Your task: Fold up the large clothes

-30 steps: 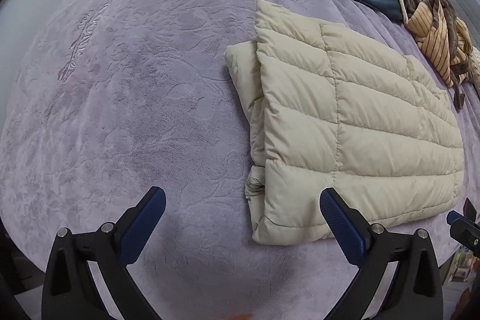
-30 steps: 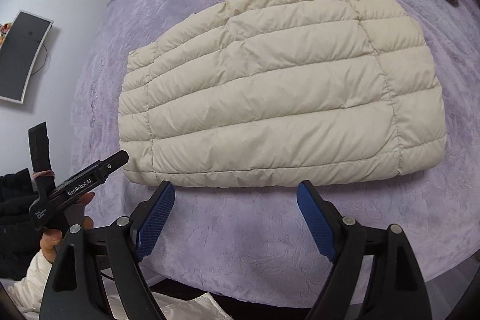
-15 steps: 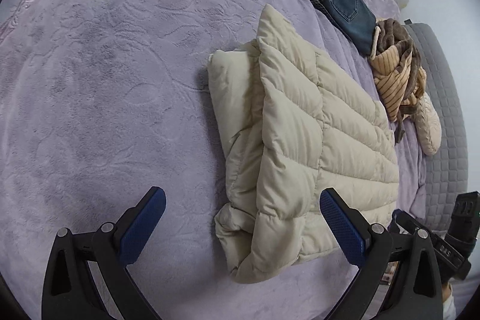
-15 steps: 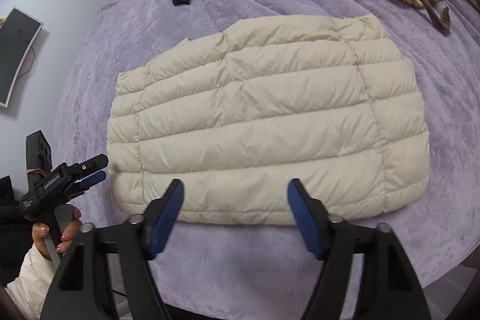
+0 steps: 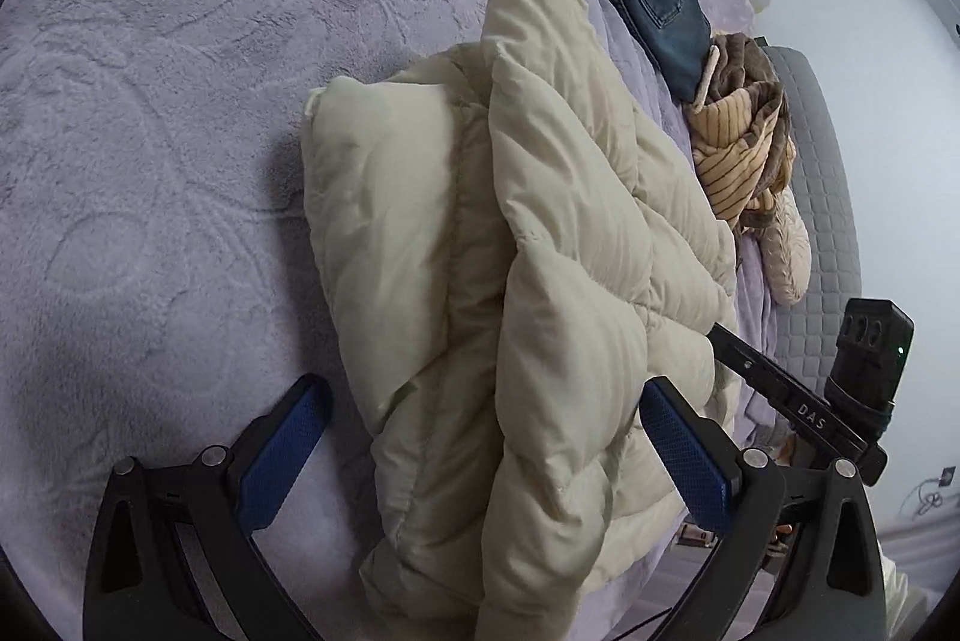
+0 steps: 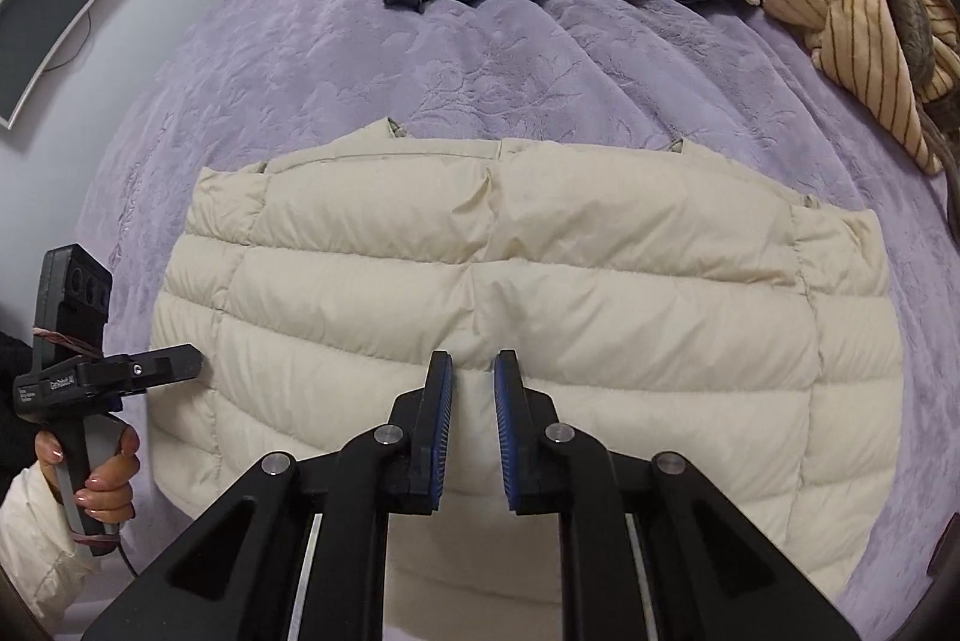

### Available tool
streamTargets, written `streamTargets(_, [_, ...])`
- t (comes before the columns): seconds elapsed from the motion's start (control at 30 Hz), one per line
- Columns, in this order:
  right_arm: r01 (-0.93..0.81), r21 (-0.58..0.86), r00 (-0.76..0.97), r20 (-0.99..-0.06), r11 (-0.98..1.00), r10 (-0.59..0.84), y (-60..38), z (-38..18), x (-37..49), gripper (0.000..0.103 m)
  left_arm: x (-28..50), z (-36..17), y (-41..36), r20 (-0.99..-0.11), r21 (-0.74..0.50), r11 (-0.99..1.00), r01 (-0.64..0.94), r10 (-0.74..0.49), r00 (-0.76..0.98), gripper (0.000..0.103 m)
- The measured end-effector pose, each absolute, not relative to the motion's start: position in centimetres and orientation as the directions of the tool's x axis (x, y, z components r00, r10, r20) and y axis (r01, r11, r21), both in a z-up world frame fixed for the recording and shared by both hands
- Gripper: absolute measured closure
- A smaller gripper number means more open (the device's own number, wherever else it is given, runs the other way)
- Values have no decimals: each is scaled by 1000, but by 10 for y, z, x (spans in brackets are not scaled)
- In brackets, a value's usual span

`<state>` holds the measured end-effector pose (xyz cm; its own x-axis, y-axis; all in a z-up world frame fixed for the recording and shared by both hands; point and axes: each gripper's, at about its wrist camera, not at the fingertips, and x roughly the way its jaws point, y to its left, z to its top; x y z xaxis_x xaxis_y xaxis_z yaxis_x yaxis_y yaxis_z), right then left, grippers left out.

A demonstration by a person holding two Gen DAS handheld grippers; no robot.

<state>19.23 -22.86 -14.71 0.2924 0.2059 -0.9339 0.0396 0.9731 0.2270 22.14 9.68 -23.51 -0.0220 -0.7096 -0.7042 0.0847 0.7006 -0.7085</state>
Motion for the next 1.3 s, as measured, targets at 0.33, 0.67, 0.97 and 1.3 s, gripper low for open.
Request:
streamTargets(0.33, [109, 342, 254, -917, 933, 307, -247, -207, 203, 88, 232, -229, 42, -707, -700, 680, 217, -703, -77, 32])
streamTargets(0.67, [146, 399, 271, -896, 906, 351, -255, -223, 196, 88, 198, -125, -43, -665, -676, 554, 487, -743, -79, 65])
streamTargets(0.97, [221, 535, 274, -837, 816, 474, -278, -231, 189, 88, 177, -113, -71, -713, -626, 616, 479, -700, -32, 65])
streamTargets(1.3, [226, 536, 365, -821, 813, 439, -340, -144, 146, 32, 169, -108, -80, -773, -573, 688, 445, -634, -17, 65])
